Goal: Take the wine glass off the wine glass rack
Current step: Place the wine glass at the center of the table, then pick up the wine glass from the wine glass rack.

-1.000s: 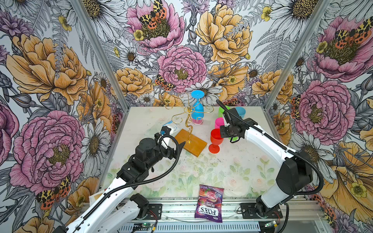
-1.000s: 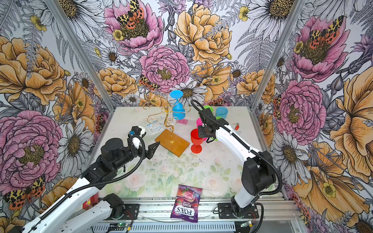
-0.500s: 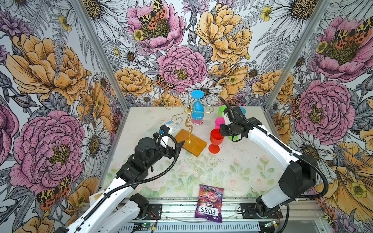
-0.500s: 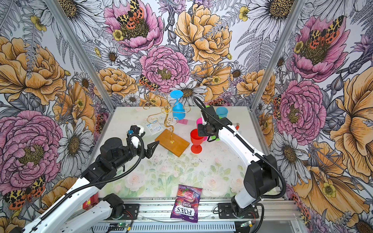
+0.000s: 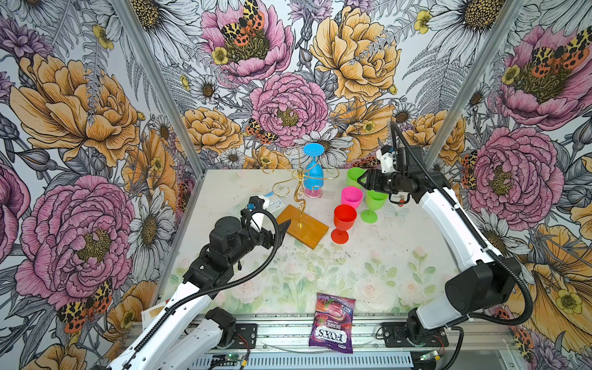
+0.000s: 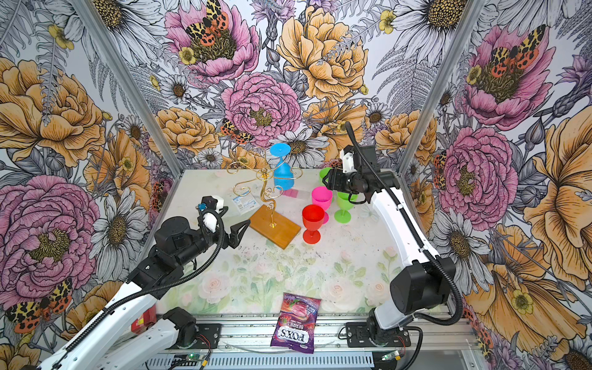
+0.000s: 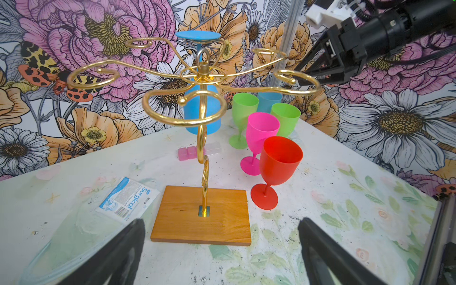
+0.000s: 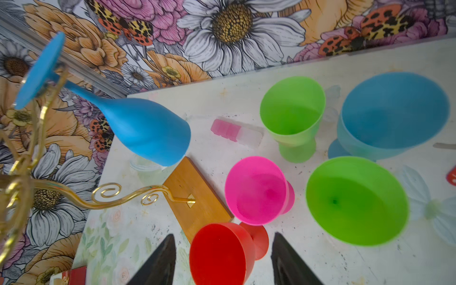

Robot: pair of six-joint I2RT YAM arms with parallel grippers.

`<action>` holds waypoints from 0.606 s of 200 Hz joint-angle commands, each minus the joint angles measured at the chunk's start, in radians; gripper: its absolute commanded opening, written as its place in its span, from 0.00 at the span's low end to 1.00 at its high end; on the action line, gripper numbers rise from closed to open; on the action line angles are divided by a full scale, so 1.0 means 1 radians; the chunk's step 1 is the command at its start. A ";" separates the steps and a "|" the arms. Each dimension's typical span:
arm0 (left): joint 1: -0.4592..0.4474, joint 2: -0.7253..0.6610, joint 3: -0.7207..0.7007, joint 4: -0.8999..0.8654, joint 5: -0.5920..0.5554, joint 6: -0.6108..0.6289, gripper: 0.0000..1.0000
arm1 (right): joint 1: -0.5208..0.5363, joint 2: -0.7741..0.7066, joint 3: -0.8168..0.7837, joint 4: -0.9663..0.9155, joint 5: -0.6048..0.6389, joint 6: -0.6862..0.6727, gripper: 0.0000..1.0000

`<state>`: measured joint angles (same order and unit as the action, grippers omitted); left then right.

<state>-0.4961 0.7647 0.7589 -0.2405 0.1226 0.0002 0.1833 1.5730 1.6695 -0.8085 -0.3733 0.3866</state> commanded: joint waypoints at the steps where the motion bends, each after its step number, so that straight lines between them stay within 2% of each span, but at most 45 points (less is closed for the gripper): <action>1: 0.025 -0.005 -0.003 0.041 0.057 -0.026 0.98 | -0.012 0.071 0.108 0.015 -0.126 0.020 0.64; 28: 0.036 -0.004 -0.006 0.047 0.065 -0.032 0.98 | -0.012 0.169 0.251 0.017 -0.225 0.055 0.65; 46: 0.041 -0.004 -0.013 0.060 0.066 -0.037 0.98 | -0.007 0.240 0.352 0.016 -0.269 0.065 0.70; 121: 0.047 -0.008 -0.015 0.058 0.062 -0.036 0.98 | 0.035 0.504 0.705 0.017 -0.396 0.139 0.64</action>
<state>-0.4595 0.7654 0.7582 -0.2039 0.1699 -0.0280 0.1913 2.0285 2.2807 -0.8028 -0.6987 0.4915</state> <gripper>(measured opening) 0.981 0.642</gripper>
